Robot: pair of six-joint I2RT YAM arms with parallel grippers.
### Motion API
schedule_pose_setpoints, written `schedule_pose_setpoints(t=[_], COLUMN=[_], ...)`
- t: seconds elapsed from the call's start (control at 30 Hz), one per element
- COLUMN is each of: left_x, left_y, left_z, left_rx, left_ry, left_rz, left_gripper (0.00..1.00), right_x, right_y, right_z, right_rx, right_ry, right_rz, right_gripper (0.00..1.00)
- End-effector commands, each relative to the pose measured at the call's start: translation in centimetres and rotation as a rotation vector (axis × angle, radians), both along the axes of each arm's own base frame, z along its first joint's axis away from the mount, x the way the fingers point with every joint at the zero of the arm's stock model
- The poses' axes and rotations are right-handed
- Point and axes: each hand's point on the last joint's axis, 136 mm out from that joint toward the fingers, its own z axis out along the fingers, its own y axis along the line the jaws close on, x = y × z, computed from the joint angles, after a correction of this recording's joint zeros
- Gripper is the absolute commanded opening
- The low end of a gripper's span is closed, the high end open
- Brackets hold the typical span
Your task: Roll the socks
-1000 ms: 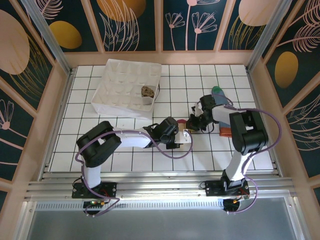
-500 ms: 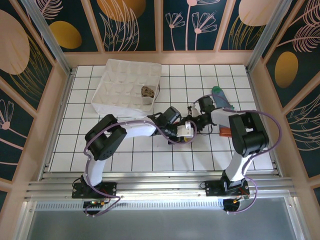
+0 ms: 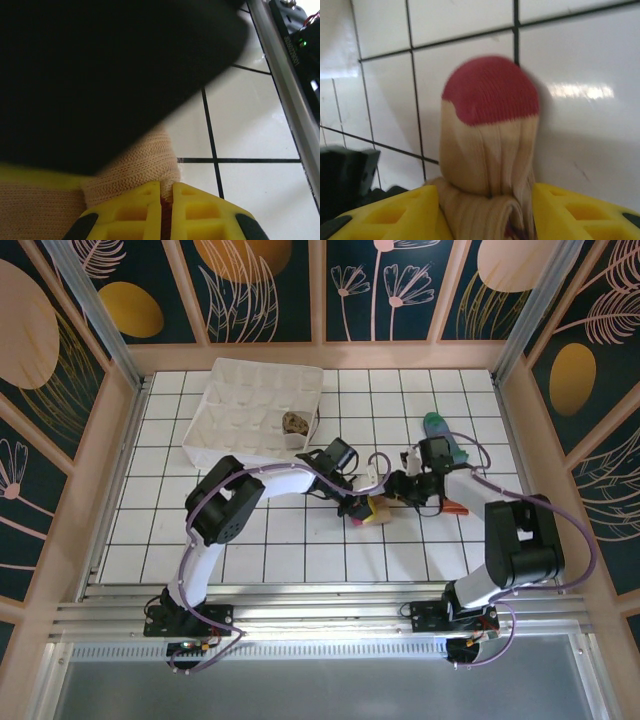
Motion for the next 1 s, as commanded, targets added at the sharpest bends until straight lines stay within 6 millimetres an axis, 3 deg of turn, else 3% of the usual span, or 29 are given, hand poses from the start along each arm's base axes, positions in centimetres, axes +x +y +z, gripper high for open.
schedule_pose_setpoints(t=[0.0,0.33,0.4,0.5,0.57,0.6,0.87,0.97], left_x=[-2.7,-2.3,-1.9,-1.0,-0.3,0.0,2.3,1.9], left_y=[3.7,3.5,3.6,3.7,3.9,4.1,5.7,6.5], left_z=[-7.7,-8.1,-8.4,-8.0,-6.7,-6.3,2.5,3.2], left_rx=[0.267,0.272,0.285,0.291,0.266,0.253,0.064,0.095], left_ry=[0.192,0.191,0.174,0.109,0.028,-0.009,-0.436,-0.659], left_rz=[0.058,0.076,0.090,0.119,0.139,0.147,0.245,0.241], left_gripper=[0.04,0.07,0.07,0.14,0.19,0.22,0.40,0.44], right_x=[-1.7,-4.9,-5.3,-5.9,-6.3,-6.5,-6.6,-6.6], right_y=[-1.1,0.7,0.9,0.7,0.3,0.1,-1.0,-1.0], right_z=[-0.8,-3.8,-4.6,-5.8,-6.5,-6.8,-8.2,-8.5], right_rx=[-0.047,-0.027,-0.044,-0.079,-0.109,-0.126,-0.191,-0.194], right_ry=[0.056,0.167,0.189,0.231,0.260,0.271,0.324,0.339], right_rz=[-0.050,-0.005,0.006,0.004,0.003,0.006,0.012,0.018], right_gripper=[0.53,0.47,0.38,0.12,0.01,0.00,0.00,0.00])
